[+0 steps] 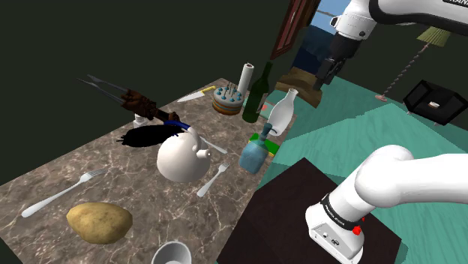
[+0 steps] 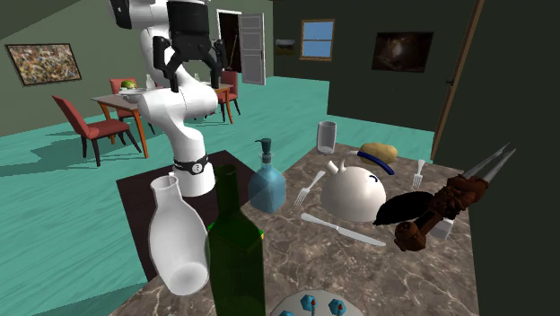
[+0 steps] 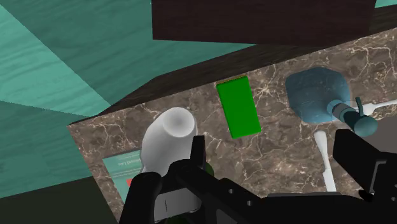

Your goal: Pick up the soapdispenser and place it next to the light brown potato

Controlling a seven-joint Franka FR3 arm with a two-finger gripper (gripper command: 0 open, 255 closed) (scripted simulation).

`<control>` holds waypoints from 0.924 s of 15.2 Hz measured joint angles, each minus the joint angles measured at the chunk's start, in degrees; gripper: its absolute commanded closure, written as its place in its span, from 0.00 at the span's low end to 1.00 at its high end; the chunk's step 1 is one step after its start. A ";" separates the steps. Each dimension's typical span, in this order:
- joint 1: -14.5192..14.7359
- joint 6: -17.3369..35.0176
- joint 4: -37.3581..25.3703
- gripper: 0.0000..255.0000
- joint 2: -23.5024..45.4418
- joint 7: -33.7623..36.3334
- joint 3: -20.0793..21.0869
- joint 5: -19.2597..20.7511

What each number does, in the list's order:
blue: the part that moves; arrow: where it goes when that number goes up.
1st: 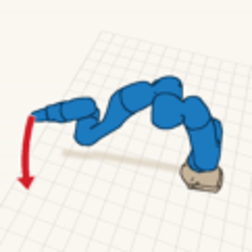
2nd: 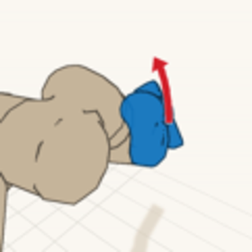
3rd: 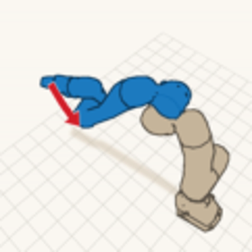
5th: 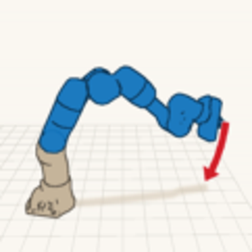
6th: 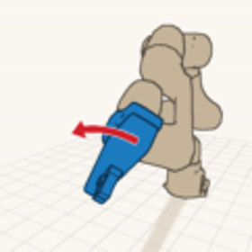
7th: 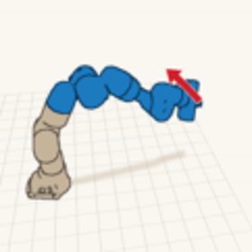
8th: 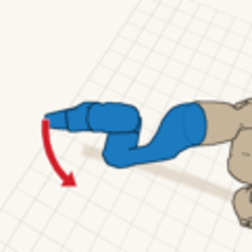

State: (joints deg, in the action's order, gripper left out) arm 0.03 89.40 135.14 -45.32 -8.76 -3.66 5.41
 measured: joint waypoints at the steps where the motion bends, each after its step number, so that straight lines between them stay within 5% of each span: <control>1: 0.00 0.00 0.00 0.00 0.00 0.00 0.00 0.00; 14: 4.74 9.86 2.89 0.00 18.06 7.08 4.69 -10.17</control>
State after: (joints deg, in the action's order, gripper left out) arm 4.77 99.26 138.02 -27.26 -1.68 1.03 -4.75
